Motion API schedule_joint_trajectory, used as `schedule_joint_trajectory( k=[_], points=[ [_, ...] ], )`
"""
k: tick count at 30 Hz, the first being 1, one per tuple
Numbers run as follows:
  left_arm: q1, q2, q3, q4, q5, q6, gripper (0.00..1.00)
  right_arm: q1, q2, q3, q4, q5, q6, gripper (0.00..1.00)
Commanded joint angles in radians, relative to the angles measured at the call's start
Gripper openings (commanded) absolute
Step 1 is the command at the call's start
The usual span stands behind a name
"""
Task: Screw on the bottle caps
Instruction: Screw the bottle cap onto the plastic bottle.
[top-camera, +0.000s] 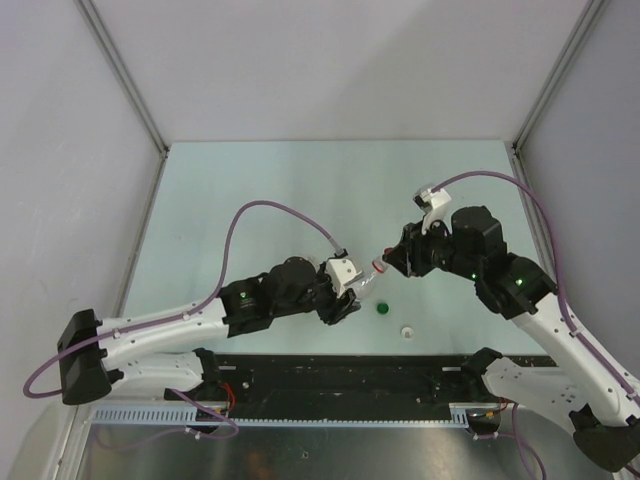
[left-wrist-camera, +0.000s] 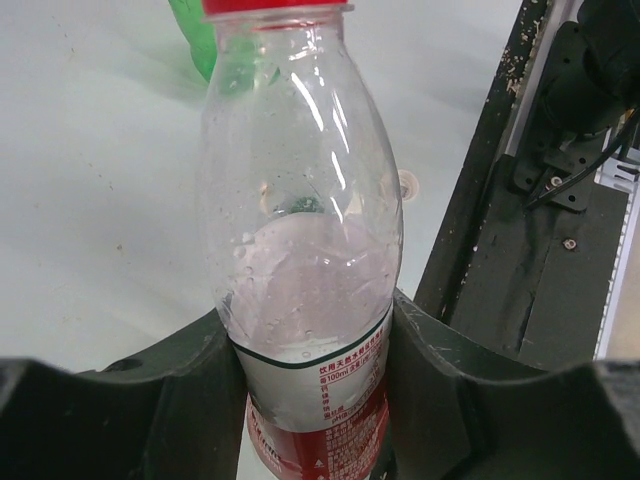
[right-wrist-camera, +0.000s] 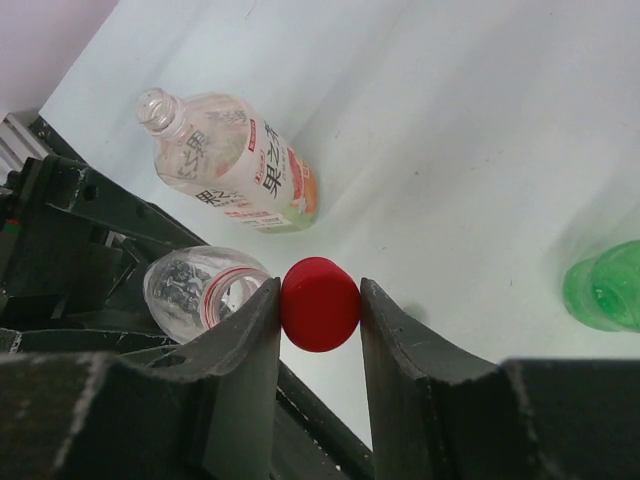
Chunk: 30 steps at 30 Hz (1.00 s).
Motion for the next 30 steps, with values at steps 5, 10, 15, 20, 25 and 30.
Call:
schedule_joint_trajectory(
  k=[5, 10, 15, 20, 25, 30],
  points=[
    [-0.006, -0.035, -0.049, 0.168, 0.008, 0.046, 0.44, -0.038, -0.13, -0.018, 0.06, -0.124, 0.039, 0.27],
    [-0.007, -0.051, -0.075, 0.181, 0.042, 0.07, 0.45, -0.06, -0.213, -0.019, 0.078, -0.253, 0.068, 0.29],
    [-0.006, -0.061, -0.08, 0.207, 0.12, 0.095, 0.45, -0.067, -0.21, -0.018, 0.07, -0.291, 0.101, 0.31],
    [-0.006, -0.06, -0.086, 0.224, 0.165, 0.109, 0.45, -0.07, -0.175, -0.019, 0.073, -0.299, 0.087, 0.31],
    [-0.006, -0.059, -0.082, 0.224, 0.197, 0.092, 0.43, -0.074, -0.159, -0.018, 0.067, -0.26, 0.059, 0.31],
    [-0.006, -0.068, -0.072, 0.222, 0.2, 0.066, 0.41, -0.075, -0.153, -0.018, 0.047, -0.277, 0.014, 0.32]
  ],
)
